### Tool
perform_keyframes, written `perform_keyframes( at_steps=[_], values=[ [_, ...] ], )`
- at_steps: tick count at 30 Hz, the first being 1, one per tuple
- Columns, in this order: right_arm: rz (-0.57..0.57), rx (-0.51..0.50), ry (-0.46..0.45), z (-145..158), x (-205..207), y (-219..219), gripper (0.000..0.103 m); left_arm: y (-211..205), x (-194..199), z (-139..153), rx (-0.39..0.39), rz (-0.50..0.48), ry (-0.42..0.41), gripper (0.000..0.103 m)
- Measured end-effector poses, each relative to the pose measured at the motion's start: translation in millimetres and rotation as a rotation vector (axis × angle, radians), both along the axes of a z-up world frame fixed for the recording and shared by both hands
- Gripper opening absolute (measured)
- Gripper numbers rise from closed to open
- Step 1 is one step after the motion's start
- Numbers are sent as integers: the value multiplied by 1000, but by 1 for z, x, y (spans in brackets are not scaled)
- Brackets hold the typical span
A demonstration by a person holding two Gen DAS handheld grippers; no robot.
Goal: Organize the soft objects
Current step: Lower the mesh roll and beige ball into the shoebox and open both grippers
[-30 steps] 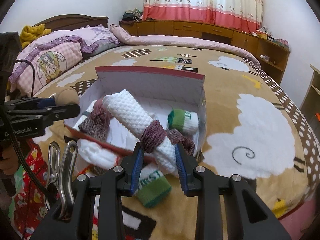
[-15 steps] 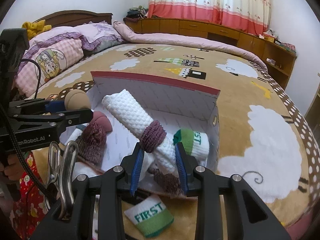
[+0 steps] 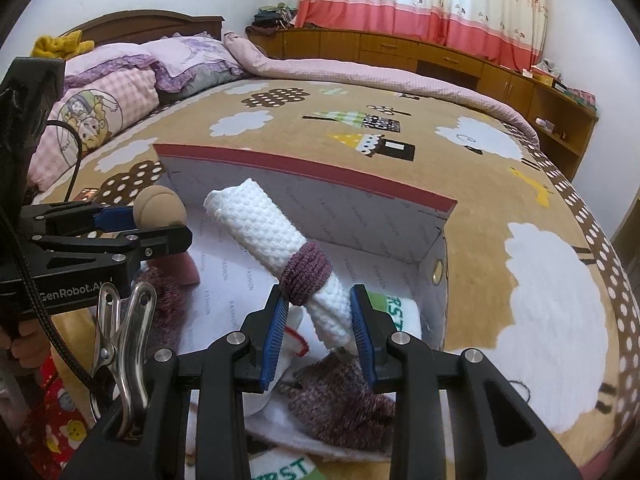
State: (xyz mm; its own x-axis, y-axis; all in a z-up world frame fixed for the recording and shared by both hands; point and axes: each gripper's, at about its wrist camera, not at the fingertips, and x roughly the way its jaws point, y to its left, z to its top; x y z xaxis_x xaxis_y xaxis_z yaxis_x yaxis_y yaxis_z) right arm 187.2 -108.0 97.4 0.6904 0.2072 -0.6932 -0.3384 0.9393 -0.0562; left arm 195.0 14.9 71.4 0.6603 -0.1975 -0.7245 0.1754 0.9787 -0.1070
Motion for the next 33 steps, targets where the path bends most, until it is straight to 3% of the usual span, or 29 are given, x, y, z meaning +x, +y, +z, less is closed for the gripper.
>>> perform_keyframes(
  at_steps=[33],
  values=[
    [3,-40,27,-24,28,8,37,-2,26,-27,10,28,54,51]
  ],
)
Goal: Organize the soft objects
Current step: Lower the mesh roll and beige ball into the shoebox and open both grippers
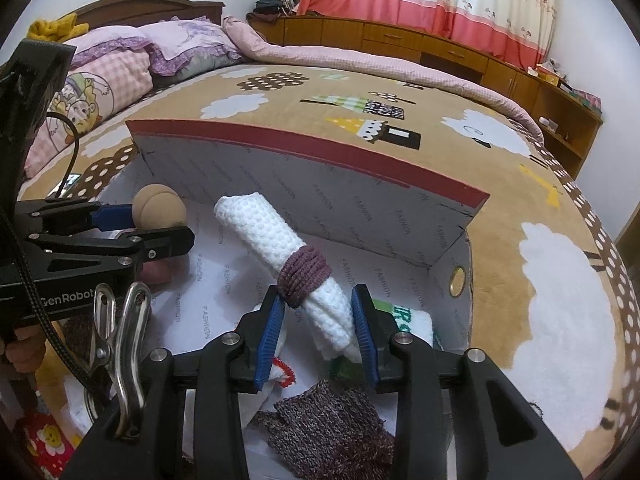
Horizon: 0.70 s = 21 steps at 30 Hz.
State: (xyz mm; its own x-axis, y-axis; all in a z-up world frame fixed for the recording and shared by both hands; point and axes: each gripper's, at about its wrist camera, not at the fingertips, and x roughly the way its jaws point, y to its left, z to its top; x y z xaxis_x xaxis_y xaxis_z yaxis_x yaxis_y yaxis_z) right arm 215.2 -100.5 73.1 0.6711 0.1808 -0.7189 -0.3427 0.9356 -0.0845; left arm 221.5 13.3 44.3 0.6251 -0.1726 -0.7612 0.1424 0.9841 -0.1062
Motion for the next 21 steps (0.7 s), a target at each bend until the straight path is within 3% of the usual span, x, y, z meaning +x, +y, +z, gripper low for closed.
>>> perform_keyframes(
  at_steps=[14,21],
  values=[
    [-32,20,-24,9,-3,-4,48,-1,-7,6,9,9,-9,77],
    [-29,34,-42,16,-8,-6,56,-3,-17,16,21,1,-32,78]
  ],
)
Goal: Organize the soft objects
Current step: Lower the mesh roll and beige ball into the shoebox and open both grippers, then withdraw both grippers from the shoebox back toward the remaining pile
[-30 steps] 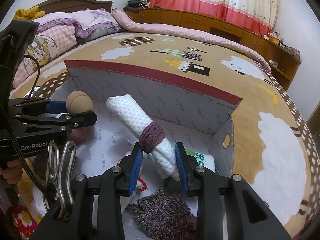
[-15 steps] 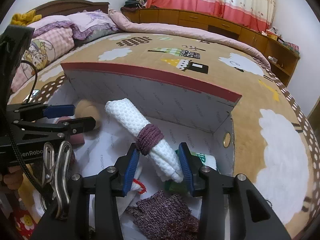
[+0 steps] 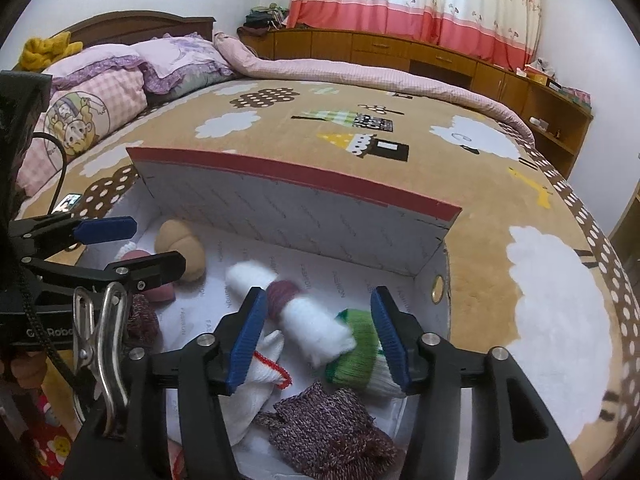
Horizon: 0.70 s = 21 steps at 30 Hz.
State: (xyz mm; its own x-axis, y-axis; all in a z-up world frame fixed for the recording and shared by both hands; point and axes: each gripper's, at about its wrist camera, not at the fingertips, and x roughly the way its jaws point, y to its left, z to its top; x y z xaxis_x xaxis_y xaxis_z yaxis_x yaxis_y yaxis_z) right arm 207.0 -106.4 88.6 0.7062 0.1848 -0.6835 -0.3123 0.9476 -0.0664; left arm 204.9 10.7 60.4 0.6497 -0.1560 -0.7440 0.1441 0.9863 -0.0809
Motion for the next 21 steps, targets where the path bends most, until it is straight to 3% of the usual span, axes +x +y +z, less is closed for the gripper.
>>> perform_keyframes(
  at_steps=[21],
  values=[
    [-6,32,-36,15,-26,-8,58,4,-30,17,-7,22,-5,78]
  ],
)
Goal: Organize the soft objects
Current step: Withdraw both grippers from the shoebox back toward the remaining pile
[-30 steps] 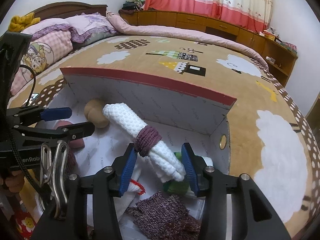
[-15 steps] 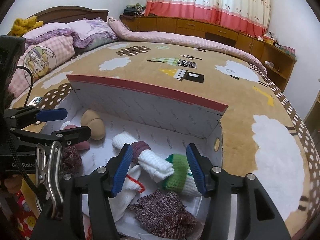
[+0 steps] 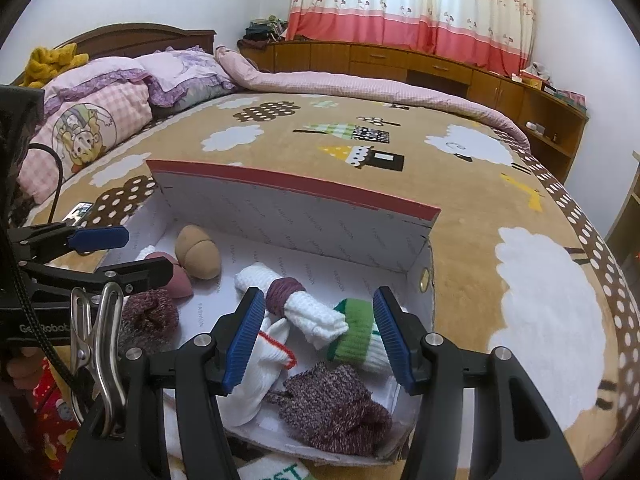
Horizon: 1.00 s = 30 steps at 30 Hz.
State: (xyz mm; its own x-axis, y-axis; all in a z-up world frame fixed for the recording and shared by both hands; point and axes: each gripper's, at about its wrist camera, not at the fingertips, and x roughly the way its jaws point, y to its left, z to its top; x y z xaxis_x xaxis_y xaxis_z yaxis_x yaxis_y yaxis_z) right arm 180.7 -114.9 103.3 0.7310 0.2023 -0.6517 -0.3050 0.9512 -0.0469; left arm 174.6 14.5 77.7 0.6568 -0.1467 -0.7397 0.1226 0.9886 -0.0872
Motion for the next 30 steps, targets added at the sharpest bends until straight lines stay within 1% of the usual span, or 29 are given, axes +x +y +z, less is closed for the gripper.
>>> perform_keyframes(
  at_steps=[7,19,30],
  values=[
    [-9,27,-3,7,-15,-5,58,0,-17,6,-3,0,-5,78],
    [5,36,-18,17,-53,-7,58,1,-50,13,-19,-2,-9,78],
    [-12,58,2,12,-79,-17,58,0,-78,8,-48,-19,20,78]
  ],
)
